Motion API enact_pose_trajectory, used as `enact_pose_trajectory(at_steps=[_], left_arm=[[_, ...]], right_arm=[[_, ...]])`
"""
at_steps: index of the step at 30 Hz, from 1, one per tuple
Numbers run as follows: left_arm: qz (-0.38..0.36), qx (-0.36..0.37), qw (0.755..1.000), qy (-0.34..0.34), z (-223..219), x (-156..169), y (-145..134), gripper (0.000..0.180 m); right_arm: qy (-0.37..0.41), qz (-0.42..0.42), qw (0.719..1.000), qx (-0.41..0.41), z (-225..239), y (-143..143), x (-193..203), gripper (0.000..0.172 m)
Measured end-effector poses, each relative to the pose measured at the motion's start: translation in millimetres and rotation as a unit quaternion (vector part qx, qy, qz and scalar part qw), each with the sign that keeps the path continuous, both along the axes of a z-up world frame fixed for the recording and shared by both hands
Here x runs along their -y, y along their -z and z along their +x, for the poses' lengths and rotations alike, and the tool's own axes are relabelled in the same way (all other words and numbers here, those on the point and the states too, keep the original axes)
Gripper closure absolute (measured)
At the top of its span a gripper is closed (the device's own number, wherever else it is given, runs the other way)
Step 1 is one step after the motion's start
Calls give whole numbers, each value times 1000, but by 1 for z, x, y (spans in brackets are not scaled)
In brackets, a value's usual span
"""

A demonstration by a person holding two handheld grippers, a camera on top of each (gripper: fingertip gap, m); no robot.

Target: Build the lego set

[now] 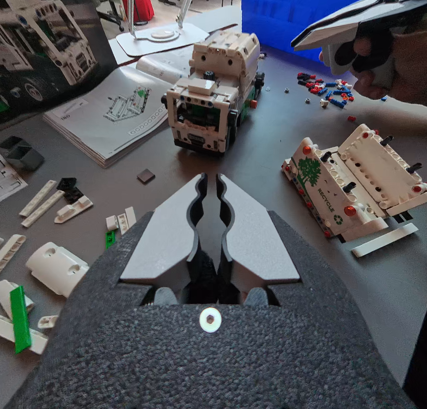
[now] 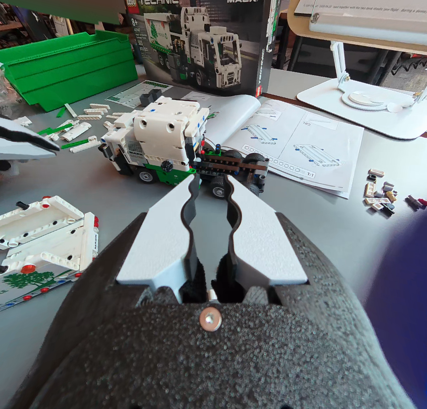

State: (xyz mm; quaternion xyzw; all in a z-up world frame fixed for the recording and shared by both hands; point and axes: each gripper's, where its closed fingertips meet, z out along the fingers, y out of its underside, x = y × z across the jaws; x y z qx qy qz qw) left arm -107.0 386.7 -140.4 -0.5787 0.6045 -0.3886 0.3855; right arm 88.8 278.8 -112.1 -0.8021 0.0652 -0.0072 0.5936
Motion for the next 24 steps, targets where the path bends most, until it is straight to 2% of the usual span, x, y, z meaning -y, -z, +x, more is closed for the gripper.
enact_pose_trajectory(at_steps=[3,24], left_arm=[[17,24,1000,7,7,-4,-7,175],[34,11,999,23,16,-3,-3,175]], right_arm=[[-2,-6,1000,2,-1,2,0,152],[-9,-4,1000,-11,-4,4,3,153]])
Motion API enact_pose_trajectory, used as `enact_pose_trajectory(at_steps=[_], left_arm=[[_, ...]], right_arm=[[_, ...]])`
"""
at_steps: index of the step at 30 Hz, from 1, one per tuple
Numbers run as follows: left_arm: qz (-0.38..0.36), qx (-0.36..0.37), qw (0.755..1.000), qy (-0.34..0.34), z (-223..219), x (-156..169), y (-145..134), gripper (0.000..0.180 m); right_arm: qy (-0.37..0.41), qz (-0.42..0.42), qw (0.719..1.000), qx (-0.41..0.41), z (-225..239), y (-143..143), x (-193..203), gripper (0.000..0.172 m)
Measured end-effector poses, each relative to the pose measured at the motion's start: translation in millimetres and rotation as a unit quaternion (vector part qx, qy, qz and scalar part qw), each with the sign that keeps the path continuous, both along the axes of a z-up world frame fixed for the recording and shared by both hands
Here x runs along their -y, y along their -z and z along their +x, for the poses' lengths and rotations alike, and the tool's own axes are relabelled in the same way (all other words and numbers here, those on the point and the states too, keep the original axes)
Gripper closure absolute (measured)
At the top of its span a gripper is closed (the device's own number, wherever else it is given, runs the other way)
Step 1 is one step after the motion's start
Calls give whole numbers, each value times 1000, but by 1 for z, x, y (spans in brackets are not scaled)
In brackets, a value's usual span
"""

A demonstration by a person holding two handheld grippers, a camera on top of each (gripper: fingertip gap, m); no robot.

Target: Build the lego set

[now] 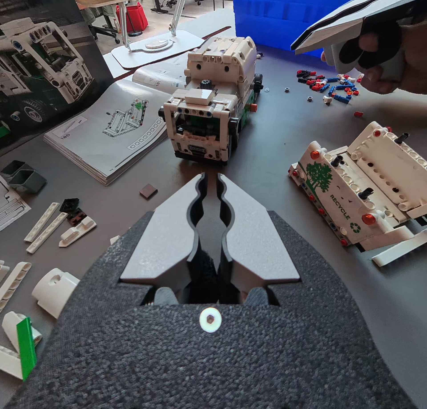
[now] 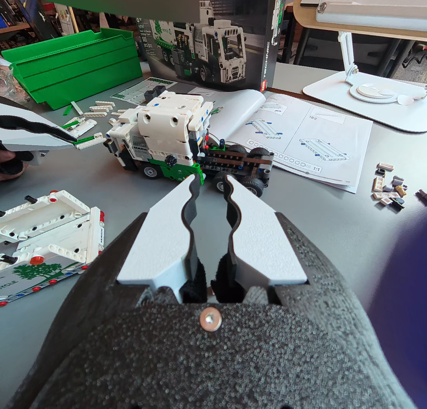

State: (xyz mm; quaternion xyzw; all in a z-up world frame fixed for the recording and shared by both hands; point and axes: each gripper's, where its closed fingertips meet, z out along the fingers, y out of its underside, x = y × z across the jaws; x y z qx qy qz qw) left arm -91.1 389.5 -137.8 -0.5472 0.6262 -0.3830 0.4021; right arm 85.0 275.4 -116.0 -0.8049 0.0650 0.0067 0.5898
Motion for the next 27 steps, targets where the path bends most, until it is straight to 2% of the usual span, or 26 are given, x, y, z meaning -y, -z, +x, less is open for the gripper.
enact_pose_trajectory(at_steps=[27], left_arm=[[10,-5,1000,1,1,2,2,175]], right_arm=[[1,-3,1000,8,0,1,0,154]])
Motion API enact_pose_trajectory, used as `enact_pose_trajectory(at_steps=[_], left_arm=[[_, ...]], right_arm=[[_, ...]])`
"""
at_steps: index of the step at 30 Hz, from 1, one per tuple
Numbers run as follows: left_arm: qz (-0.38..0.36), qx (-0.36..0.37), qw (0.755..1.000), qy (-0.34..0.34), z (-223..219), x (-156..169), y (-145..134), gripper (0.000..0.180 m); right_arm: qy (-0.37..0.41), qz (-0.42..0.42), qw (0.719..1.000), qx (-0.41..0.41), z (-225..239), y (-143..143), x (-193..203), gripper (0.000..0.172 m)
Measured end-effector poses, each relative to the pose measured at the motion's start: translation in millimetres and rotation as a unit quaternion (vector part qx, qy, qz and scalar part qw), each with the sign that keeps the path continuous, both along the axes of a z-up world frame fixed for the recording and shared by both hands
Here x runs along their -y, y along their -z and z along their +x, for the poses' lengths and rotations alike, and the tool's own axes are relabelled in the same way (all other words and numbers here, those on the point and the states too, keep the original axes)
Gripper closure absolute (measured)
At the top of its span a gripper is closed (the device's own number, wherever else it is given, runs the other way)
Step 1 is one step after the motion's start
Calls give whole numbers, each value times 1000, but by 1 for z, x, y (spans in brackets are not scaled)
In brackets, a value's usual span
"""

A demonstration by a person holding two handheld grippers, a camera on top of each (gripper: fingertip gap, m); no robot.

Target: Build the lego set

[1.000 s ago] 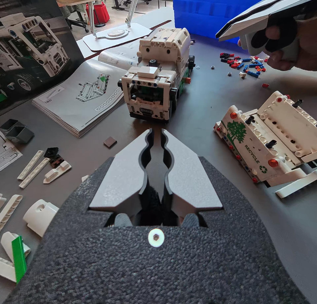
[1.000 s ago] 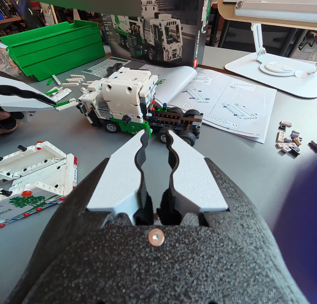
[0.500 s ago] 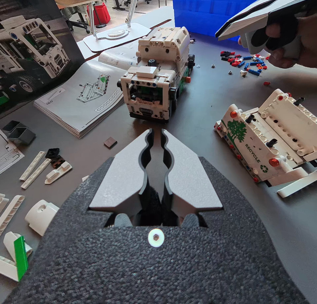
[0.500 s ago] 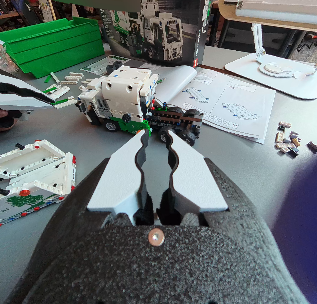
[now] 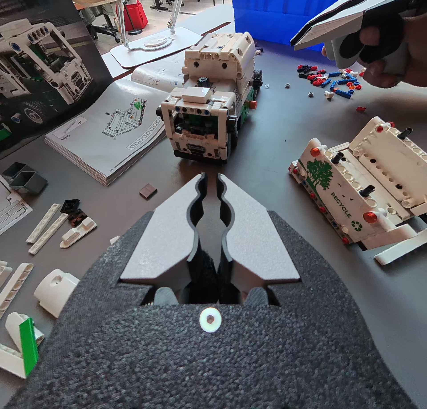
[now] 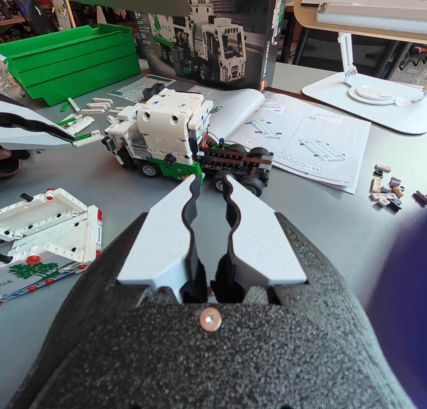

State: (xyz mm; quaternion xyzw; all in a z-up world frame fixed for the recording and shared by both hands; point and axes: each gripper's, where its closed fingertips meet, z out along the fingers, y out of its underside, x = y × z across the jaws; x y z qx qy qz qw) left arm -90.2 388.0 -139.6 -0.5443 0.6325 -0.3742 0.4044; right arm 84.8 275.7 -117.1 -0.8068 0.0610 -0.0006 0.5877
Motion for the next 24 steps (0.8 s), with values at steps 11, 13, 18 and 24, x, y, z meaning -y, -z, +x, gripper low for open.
enact_pose_trajectory(at_steps=[11,13,18,24], left_arm=[[0,-2,1000,2,0,1,1,175],[1,-2,1000,2,0,1,1,175],[-1,3,1000,6,0,2,-1,175],[6,18,1000,15,-2,5,-5,175]], right_arm=[[0,0,1000,2,0,0,0,154],[-1,-1,1000,2,0,0,0,154],[-2,-1,1000,3,-1,1,0,154],[-3,-1,1000,21,-5,0,0,154]])
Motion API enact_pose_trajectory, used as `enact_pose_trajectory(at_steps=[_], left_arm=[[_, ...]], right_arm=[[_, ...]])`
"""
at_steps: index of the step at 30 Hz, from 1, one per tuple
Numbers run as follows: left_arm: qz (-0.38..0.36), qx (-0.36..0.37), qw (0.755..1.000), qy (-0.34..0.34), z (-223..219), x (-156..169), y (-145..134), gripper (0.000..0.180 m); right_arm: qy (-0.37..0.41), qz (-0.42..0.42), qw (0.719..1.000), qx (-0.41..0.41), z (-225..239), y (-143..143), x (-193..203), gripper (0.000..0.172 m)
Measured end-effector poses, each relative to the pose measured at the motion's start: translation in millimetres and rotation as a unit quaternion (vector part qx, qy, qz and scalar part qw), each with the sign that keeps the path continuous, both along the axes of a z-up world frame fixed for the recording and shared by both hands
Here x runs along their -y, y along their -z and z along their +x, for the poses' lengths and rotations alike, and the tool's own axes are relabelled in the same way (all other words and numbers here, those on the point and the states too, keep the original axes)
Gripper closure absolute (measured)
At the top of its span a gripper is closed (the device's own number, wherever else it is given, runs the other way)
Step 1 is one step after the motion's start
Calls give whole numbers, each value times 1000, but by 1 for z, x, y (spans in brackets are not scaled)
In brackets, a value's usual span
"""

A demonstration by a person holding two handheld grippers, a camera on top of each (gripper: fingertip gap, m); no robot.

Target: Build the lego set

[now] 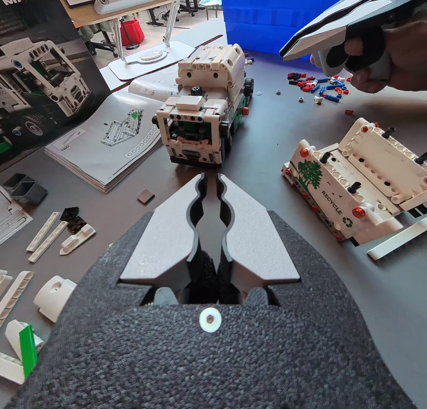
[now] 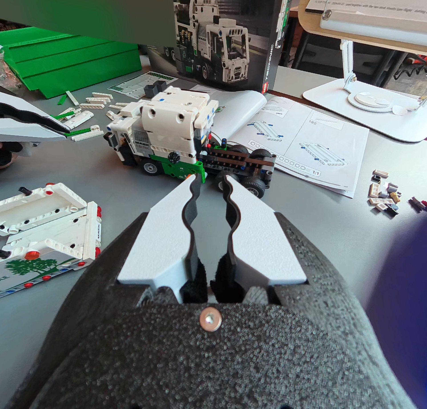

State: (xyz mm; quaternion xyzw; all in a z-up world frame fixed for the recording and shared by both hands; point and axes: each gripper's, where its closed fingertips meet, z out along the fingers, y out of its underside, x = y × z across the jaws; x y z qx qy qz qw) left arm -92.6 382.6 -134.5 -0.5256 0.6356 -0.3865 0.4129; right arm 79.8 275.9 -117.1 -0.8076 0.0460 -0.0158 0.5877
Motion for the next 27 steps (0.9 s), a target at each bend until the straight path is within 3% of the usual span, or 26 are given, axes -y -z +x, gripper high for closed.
enact_pose_trajectory(at_steps=[7,10,17,27], left_arm=[[63,-8,998,9,0,9,6,174],[98,23,995,-12,-2,7,-2,179],[88,48,995,-13,-5,7,-10,179],[135,26,990,-20,-10,11,-2,179]], right_arm=[[-9,3,1000,30,-12,-1,2,157],[-10,-5,999,35,-16,1,3,160],[-13,-6,998,59,-24,1,1,161],[-23,-5,994,103,-43,3,0,162]])
